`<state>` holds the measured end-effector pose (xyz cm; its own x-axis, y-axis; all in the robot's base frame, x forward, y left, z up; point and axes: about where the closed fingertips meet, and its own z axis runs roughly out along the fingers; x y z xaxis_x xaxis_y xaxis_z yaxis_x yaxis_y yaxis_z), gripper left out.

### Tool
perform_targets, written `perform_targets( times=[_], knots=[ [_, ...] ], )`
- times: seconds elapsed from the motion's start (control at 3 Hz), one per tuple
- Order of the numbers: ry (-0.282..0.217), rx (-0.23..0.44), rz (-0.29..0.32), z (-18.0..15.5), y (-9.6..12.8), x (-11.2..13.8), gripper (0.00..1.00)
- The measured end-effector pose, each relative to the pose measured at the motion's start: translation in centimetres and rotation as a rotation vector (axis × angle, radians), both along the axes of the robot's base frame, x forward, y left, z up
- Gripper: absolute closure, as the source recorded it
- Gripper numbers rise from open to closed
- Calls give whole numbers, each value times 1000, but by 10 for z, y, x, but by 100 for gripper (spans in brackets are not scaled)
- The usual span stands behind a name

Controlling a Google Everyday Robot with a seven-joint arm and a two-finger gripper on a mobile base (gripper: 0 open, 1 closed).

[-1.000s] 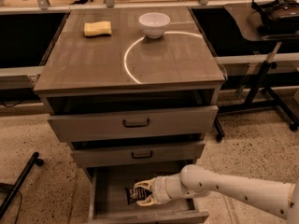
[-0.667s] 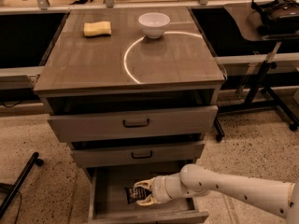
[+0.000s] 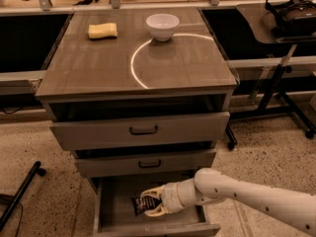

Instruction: Pick rxbar chocolate from bottom drawer and place on counter

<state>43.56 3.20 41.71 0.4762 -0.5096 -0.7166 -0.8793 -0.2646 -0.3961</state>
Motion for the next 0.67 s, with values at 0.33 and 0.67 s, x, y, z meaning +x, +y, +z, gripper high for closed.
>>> perform_targets(
  times=[0.33, 0.67],
  knots=[
    [-34, 20, 74, 47, -5, -20, 100],
    [-81, 8, 117, 92, -10, -36, 100]
  ],
)
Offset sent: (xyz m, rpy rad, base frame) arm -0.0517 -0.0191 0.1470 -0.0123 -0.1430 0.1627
